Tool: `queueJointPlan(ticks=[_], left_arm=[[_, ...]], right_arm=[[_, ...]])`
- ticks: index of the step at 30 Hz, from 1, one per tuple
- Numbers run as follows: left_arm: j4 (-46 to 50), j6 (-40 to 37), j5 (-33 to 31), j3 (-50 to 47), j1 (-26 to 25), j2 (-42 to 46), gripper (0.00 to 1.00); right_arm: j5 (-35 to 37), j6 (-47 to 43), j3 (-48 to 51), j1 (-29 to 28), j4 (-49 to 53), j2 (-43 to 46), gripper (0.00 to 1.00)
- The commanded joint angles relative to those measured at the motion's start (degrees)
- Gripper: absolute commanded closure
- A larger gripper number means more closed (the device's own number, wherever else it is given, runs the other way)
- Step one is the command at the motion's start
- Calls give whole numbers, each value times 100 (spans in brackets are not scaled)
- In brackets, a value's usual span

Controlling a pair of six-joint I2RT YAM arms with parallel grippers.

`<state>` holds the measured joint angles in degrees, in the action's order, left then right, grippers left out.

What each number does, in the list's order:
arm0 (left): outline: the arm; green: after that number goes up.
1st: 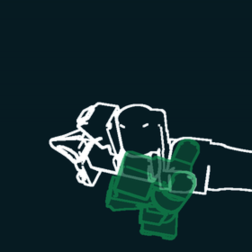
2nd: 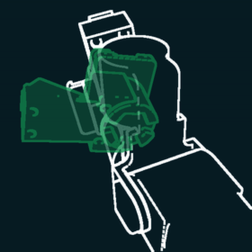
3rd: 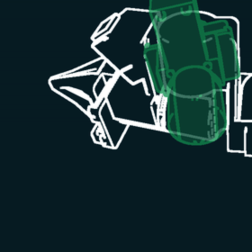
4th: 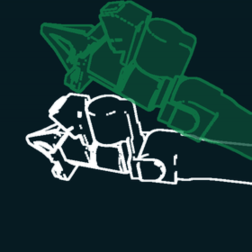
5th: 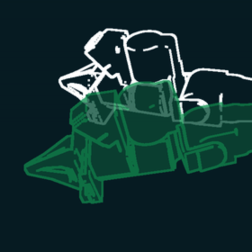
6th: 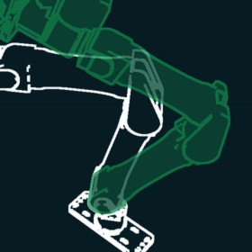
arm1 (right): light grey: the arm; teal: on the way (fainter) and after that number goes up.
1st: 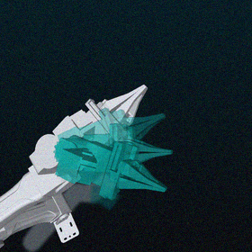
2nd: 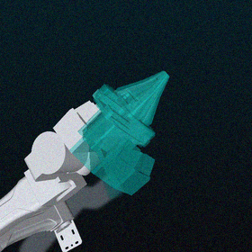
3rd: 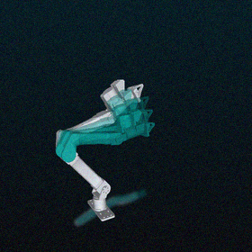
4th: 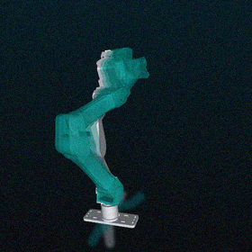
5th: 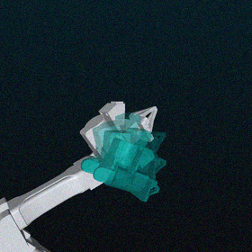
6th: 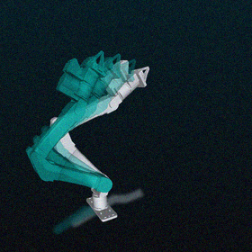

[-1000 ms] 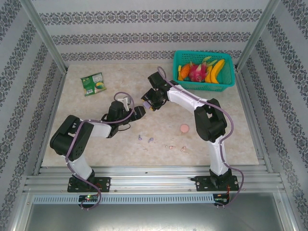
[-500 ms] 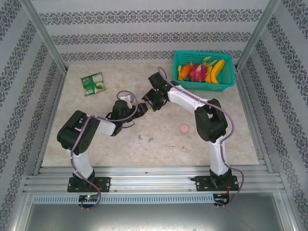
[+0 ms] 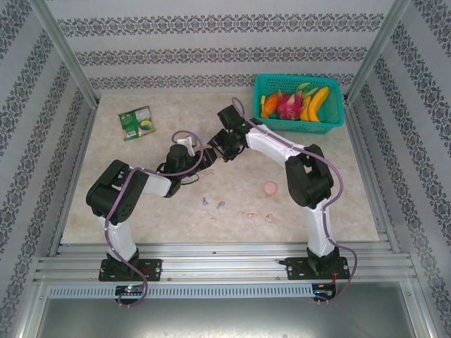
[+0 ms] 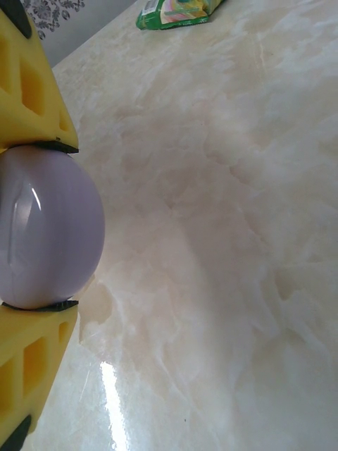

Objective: Insert wireless bluetooth earbuds into charging case

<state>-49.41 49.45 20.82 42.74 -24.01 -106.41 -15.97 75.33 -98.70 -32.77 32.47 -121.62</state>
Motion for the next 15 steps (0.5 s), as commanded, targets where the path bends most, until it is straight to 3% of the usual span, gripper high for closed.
queueJointPlan(ticks=[1, 15], left_arm=[[-323, 67, -70, 139, -82, -134, 61], [-521, 213, -216, 199, -145, -288, 69]], right_arm=[[-66, 97, 97, -35, 14, 277, 51], [-100, 140, 157, -80, -50, 281, 52]])
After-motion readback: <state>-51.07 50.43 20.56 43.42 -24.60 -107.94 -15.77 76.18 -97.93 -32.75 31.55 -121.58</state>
